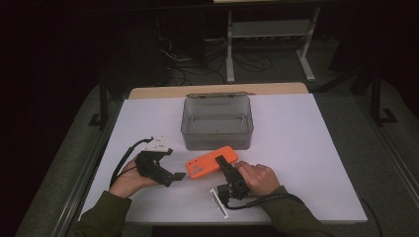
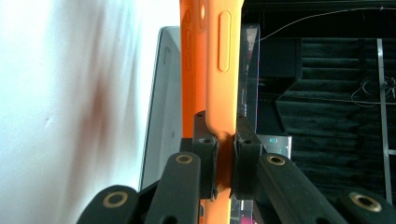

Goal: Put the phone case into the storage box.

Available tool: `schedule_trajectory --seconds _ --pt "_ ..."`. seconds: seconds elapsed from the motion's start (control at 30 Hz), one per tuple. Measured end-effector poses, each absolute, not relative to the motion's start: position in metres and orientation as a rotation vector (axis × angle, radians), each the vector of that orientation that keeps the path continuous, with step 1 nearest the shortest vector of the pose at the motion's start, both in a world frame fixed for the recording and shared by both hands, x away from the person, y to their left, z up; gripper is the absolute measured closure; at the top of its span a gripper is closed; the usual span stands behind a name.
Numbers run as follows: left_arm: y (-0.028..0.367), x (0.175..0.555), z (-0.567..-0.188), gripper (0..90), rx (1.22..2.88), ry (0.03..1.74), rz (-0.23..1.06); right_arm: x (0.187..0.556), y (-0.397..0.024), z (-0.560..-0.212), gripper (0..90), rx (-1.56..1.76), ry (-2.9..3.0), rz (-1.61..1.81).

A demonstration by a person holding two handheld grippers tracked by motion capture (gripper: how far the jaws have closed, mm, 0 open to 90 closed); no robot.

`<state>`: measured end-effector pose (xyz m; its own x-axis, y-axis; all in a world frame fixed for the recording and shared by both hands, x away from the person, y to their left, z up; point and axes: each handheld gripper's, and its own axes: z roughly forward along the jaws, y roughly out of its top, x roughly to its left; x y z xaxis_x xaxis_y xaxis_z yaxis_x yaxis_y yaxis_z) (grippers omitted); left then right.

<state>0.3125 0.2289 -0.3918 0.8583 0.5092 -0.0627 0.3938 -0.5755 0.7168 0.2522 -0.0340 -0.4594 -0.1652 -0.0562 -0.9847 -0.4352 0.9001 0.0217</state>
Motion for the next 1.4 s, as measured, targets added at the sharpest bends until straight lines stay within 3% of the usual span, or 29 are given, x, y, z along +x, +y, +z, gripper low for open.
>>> schedule_trajectory --seconds 0.4,0.73,1.4 --pt "0.247 0.293 -0.419 0.0 2.225 0.698 0.296 0.252 -0.034 -0.459 81.9 -0.371 1.718 0.351" --pt "0.247 0.294 -0.438 0.0 2.201 0.725 0.289 0.253 -0.035 -0.458 82.0 -0.364 1.719 0.354" --pt "0.245 0.294 -0.437 0.0 2.185 0.720 0.262 0.257 -0.038 -0.453 81.8 -0.265 1.796 0.431"
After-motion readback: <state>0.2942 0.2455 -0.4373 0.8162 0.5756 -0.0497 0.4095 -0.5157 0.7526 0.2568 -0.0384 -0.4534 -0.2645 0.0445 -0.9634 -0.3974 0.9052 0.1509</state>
